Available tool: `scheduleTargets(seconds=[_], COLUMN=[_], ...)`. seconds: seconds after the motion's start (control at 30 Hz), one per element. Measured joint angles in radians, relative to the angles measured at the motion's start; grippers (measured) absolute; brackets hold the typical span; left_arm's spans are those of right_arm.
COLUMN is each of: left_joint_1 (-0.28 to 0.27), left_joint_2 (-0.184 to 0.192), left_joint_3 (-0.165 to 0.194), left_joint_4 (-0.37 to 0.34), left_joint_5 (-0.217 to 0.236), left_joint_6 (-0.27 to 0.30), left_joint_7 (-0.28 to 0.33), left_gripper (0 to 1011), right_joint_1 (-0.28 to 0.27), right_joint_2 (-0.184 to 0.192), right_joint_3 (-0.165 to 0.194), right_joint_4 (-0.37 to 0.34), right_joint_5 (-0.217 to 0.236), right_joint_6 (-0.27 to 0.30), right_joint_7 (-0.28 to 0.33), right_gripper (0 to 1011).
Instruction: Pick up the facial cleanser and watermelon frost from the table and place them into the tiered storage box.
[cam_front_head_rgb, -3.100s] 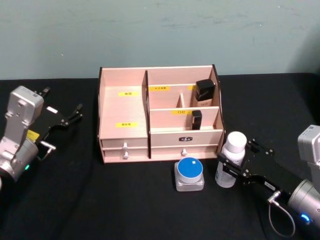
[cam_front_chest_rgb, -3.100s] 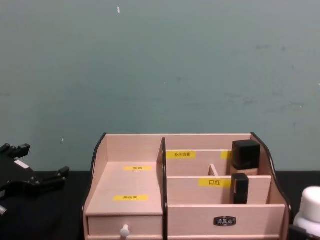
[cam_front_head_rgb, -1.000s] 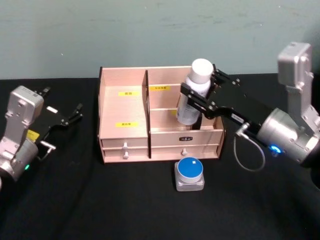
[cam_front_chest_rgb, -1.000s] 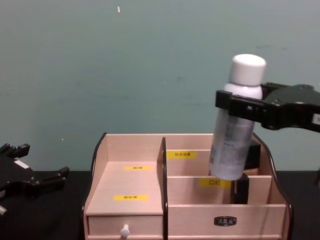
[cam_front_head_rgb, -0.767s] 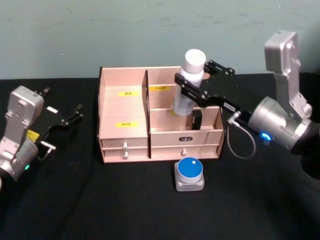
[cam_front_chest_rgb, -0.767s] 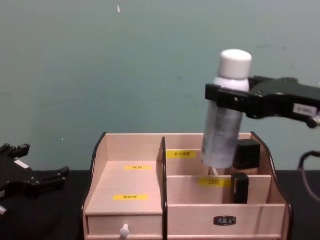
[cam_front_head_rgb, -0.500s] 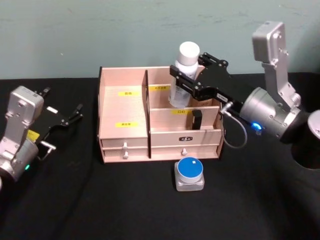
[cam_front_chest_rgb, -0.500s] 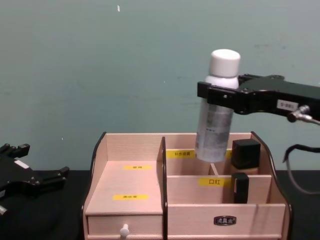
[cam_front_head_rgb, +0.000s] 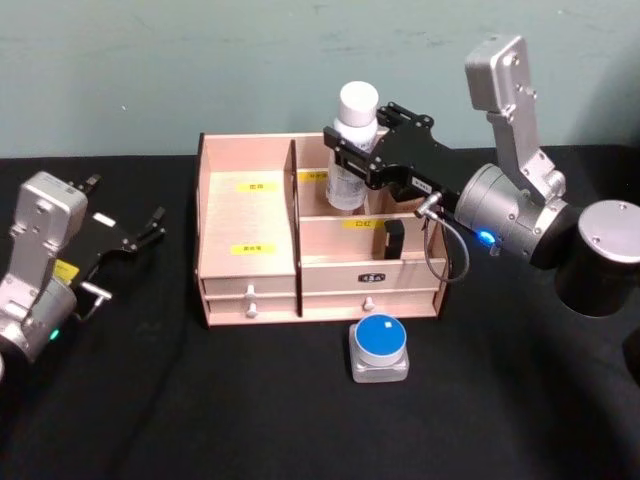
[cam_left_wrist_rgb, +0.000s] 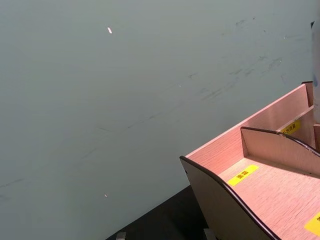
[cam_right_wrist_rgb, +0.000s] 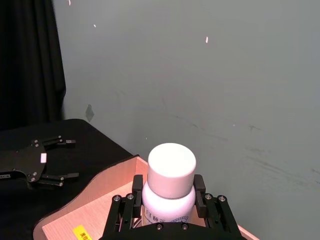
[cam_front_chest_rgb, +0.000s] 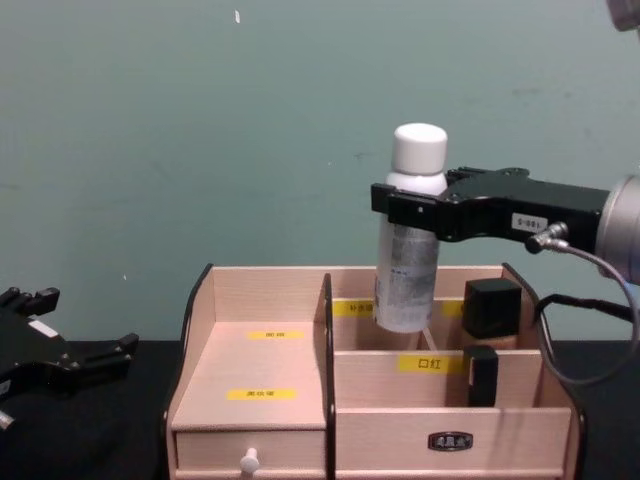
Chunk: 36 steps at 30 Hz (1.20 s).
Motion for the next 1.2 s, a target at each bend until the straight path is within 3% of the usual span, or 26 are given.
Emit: scheduleTargets(seconds=[0.57,1.2], left_joint_1=[0.0,0.0], left_joint_2=[0.0,0.0], left_joint_3=[0.0,0.0], left_joint_4=[0.0,0.0], left_joint_5=[0.0,0.0], left_joint_6=[0.0,0.0], left_joint_7=[0.0,0.0], left_gripper=[1001,1001], right_joint_1=[0.046,0.056], right_joint_2=[-0.033,-0.052], right_joint_3=[-0.02,-0.029], right_joint_4=[0.072,0.13], right_joint_5=[-0.036,-0.057], right_joint_6=[0.012,0.025], right_joint_7=[0.0,0.004], right_gripper=[601,601])
